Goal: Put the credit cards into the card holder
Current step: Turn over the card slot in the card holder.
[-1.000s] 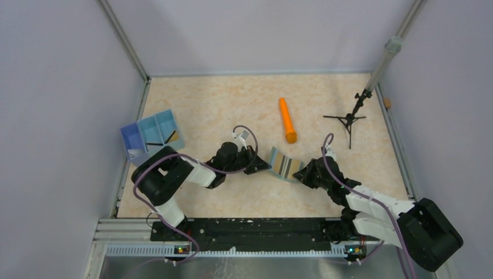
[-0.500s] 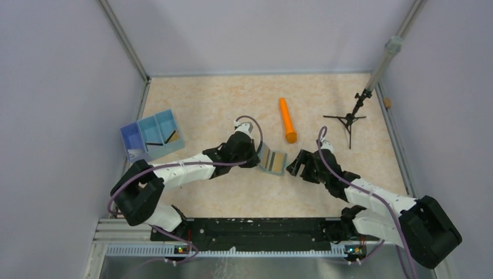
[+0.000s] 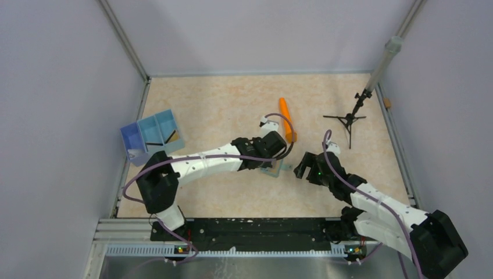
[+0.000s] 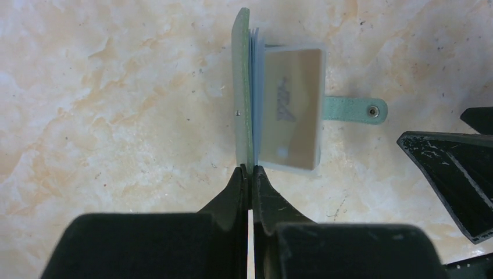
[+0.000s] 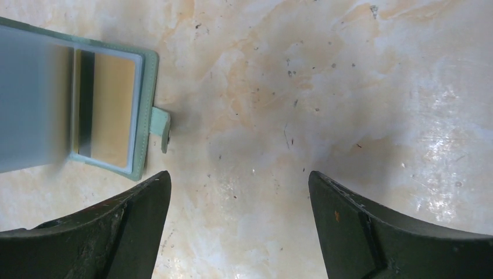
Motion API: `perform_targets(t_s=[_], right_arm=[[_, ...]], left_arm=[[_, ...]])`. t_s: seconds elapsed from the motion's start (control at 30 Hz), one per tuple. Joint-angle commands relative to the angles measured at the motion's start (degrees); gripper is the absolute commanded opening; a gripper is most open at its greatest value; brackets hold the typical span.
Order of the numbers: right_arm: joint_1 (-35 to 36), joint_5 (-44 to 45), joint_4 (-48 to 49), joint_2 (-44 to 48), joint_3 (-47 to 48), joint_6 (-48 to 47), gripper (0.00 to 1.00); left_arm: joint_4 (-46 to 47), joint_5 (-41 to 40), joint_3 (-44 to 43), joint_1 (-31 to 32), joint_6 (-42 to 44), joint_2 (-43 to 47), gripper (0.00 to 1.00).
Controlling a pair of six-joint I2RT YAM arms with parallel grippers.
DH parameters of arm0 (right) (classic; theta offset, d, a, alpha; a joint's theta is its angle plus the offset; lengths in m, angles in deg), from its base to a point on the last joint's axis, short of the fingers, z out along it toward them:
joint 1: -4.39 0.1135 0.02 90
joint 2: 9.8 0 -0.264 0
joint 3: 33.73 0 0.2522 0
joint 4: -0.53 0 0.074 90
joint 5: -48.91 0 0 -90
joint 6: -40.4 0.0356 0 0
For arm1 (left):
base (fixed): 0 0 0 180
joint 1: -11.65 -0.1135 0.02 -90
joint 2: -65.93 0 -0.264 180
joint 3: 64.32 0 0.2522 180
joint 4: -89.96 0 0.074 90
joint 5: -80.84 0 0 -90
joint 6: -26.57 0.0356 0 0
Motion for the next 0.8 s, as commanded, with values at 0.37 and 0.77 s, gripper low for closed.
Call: perform_targets(t_s=[0.37,0.77], right_arm=[[0.12,3.14,-3.8,6.91,-1.69,-1.46,0.86],[0.12,-1.75,-1.25,8.85,-1.28,-1.94,0.86]], left_arm=[[2.71,3.18,5.6,-1.88,-6.39,0.38,0.0],[14.89,13.68,22.29,-11.33,-8.86,8.68,0.42]])
